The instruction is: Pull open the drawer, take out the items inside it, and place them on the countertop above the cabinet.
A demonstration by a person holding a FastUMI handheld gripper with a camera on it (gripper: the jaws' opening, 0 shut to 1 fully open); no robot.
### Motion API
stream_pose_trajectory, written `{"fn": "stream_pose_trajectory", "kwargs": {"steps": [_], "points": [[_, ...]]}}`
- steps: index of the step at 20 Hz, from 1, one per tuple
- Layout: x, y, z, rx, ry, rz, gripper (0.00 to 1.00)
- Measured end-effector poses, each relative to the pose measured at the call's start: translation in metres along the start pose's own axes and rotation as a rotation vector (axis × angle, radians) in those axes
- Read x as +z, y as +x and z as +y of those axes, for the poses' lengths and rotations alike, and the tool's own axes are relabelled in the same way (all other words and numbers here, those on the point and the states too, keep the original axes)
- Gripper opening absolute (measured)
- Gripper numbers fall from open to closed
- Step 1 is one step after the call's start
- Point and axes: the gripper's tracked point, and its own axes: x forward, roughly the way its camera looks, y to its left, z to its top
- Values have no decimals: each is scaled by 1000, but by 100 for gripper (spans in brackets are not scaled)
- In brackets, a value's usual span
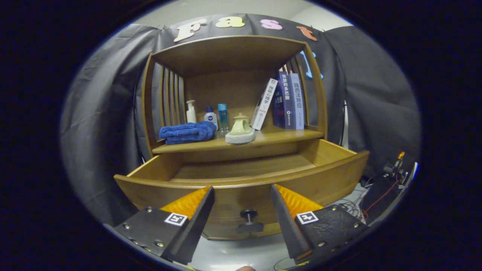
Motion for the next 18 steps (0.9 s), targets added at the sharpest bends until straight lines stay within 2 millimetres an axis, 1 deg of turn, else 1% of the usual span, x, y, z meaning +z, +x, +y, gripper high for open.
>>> {"fn": "stream_pose_trajectory", "kwargs": {"steps": [2,3,4,5,7,8,9,10,12,18], "points": [[-2,2,0,7,22,-14,90],[2,5,-1,13,31,-33,90],[8,10,0,25,44,-63,90],[9,17,0,28,49,-64,91],[7,26,0,33,43,-52,93],[3,36,1,33,26,-37,93],[8,33,0,34,17,-40,93],[6,41,0,35,5,-32,93],[10,56,1,33,-4,-35,93],[15,103,3,33,-7,-10,92]]}}
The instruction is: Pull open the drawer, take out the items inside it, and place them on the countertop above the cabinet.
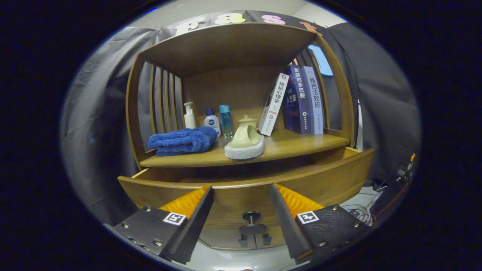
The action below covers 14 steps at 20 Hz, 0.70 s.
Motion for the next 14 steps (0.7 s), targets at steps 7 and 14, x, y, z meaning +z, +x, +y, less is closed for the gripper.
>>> {"fn": "stream_pose_trajectory", "kwargs": {"steps": [7,14], "points": [[6,46,2,-4,-26,27,91],[8,54,4,8,-4,12,91]]}}
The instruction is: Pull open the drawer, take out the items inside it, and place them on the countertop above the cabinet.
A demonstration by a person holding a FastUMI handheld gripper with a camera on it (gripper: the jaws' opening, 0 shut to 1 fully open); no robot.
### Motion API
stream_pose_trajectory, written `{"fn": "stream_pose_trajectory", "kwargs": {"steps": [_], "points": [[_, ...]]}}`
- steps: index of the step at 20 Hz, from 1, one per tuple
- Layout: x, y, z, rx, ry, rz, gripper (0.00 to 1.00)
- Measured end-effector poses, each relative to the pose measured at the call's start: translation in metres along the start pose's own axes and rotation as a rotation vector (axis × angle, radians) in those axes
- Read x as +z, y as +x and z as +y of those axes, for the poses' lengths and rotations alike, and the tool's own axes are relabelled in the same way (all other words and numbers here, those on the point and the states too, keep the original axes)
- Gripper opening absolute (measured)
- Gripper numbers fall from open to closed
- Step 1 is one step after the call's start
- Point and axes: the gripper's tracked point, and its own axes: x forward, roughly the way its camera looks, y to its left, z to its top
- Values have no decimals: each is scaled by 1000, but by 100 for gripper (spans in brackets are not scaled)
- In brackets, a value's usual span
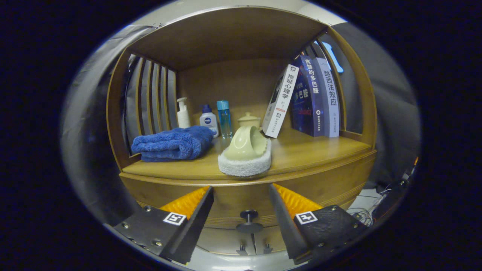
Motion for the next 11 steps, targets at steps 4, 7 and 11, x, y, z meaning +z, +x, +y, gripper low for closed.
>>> {"fn": "stream_pose_trajectory", "kwargs": {"steps": [4,7,11], "points": [[25,-22,19,31,-11,-57,92],[59,-60,23,9,-56,-125,93],[114,-112,22,-34,-99,-215,95]]}}
